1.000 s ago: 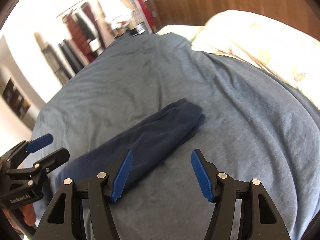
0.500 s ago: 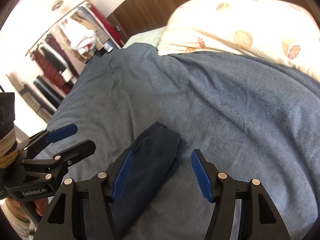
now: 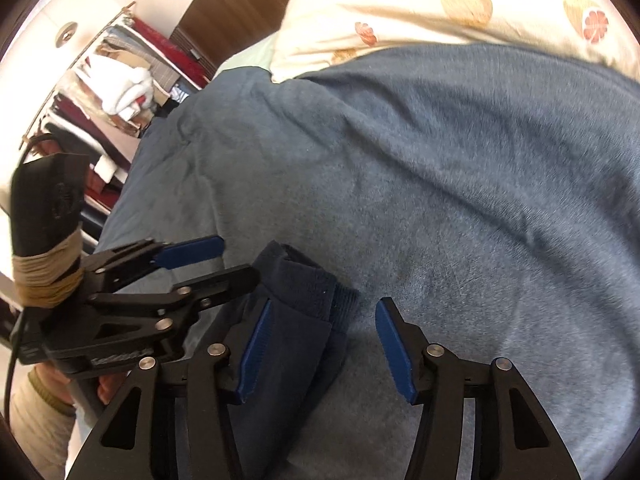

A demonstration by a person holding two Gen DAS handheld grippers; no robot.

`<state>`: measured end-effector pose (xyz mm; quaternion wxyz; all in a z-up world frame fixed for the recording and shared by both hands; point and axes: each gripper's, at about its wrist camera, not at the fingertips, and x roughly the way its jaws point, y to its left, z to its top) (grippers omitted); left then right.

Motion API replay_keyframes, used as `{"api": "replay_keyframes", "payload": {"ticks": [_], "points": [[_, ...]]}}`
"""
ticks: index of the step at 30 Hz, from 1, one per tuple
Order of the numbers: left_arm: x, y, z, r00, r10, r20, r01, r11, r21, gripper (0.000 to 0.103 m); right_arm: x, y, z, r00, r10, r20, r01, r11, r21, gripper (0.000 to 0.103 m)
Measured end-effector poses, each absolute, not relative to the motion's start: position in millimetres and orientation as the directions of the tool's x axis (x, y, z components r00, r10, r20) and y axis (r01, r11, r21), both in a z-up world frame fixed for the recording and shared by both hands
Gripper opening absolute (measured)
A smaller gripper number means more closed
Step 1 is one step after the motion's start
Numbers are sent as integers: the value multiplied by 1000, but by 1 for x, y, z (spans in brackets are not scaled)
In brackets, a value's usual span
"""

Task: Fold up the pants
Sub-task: 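Move both tools to the narrow end of the folded sweatpants, then close the left and right tools on the sweatpants' narrow end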

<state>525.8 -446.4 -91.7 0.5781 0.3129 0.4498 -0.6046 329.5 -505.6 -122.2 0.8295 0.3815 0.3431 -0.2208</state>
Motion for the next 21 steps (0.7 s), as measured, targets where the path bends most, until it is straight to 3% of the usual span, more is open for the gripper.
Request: {"api": "replay_keyframes", "payload": {"ticks": [3,16,21], "points": [[531,-451,-103,-184,-396,-900,970,73,-231,36,335,-508,-130,662,-91,-744,638,590,495,52],[533,-461,-131,-237,-371,-898,952,96,-291,36,349,-516,-154,634,-70,-770,654,579,486,46],[533,-462,-139,-249,-368,-896,946,108,-307,35,347,-518,-159,639,-57,-767,646,581,495,36]]}}
